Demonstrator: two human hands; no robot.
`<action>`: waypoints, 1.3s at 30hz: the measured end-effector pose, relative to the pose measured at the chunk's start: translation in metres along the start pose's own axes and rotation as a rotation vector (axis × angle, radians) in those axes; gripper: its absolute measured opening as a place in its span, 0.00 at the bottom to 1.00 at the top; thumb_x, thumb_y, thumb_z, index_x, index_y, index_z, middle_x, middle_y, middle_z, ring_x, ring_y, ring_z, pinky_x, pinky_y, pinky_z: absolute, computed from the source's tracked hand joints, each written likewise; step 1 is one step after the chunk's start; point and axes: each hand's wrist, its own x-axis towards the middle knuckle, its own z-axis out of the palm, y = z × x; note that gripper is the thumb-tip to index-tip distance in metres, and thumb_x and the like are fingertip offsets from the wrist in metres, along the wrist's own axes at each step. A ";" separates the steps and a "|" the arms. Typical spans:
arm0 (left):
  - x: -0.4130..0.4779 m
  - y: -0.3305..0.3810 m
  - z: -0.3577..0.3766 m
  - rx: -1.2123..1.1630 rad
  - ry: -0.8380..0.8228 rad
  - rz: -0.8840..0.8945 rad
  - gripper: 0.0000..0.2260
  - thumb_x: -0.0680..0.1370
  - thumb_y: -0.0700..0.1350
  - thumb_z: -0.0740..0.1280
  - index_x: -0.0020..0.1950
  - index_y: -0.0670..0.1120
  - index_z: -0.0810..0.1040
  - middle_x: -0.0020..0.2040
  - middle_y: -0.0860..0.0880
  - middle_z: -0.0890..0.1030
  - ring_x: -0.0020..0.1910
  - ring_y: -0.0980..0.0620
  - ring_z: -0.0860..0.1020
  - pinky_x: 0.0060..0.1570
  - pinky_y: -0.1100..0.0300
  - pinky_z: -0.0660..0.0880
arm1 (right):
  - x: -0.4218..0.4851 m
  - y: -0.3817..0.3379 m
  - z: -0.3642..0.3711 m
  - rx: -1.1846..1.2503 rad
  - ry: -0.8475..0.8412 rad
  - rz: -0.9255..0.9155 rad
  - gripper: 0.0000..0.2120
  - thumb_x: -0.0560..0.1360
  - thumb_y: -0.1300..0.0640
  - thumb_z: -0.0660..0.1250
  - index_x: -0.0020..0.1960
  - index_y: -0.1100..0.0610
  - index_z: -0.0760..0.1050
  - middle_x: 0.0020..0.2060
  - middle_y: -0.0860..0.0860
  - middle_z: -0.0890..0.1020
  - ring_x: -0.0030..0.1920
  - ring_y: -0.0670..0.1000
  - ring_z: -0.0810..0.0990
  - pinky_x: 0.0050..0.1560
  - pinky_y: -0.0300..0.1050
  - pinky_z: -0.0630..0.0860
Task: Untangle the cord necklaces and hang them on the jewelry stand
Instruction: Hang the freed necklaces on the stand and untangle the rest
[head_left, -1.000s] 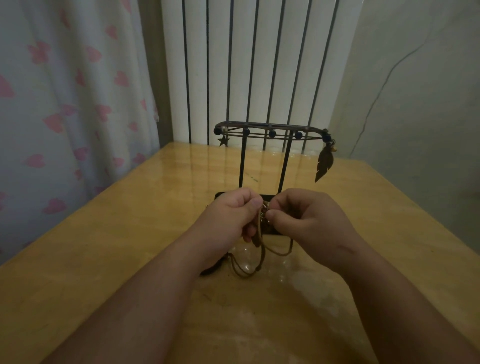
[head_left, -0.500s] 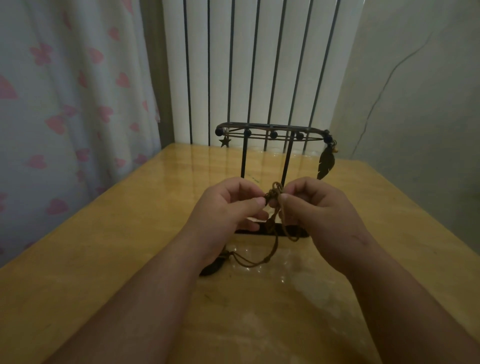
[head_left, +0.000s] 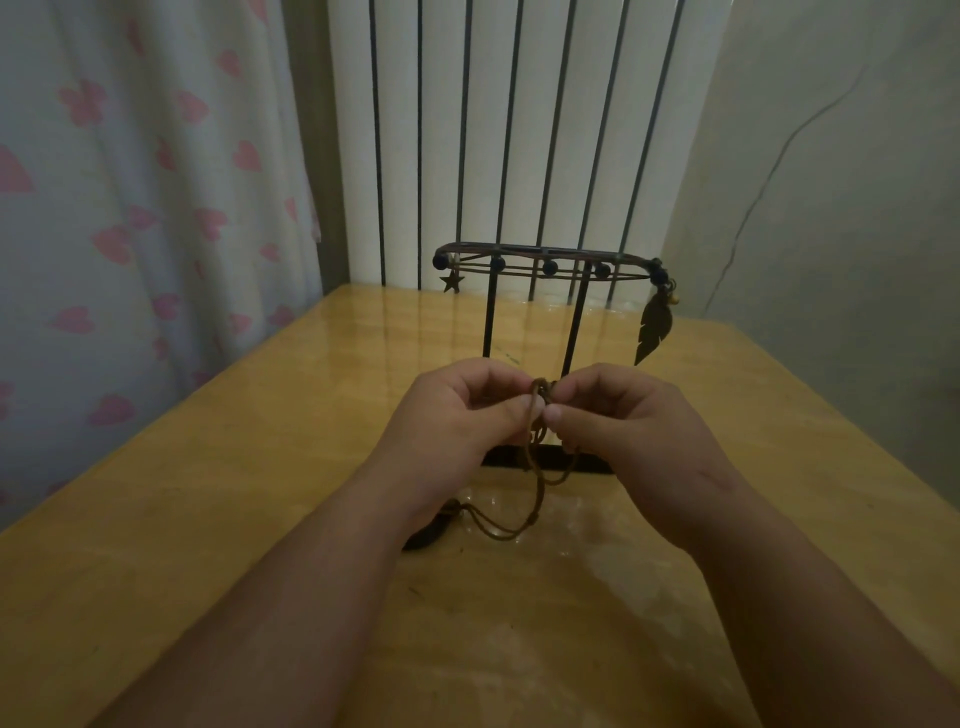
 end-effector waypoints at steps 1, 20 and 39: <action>0.000 -0.001 0.000 0.011 0.010 -0.003 0.04 0.77 0.42 0.70 0.47 0.49 0.84 0.44 0.50 0.85 0.46 0.52 0.84 0.49 0.56 0.80 | 0.000 0.000 0.000 0.002 -0.004 0.002 0.03 0.74 0.60 0.69 0.47 0.57 0.81 0.40 0.51 0.85 0.42 0.48 0.84 0.41 0.36 0.80; 0.001 -0.003 0.008 0.180 -0.038 -0.057 0.07 0.80 0.43 0.63 0.45 0.50 0.78 0.39 0.48 0.83 0.41 0.49 0.82 0.46 0.49 0.81 | 0.002 0.002 0.007 -0.289 0.089 0.021 0.08 0.76 0.53 0.62 0.41 0.56 0.76 0.36 0.52 0.81 0.38 0.50 0.81 0.40 0.46 0.81; 0.003 -0.001 0.004 0.020 0.039 0.004 0.14 0.74 0.32 0.67 0.52 0.50 0.78 0.39 0.50 0.81 0.39 0.50 0.81 0.41 0.51 0.82 | 0.004 0.005 0.015 -0.133 0.151 0.065 0.06 0.76 0.59 0.66 0.44 0.52 0.80 0.39 0.50 0.84 0.42 0.50 0.84 0.45 0.49 0.83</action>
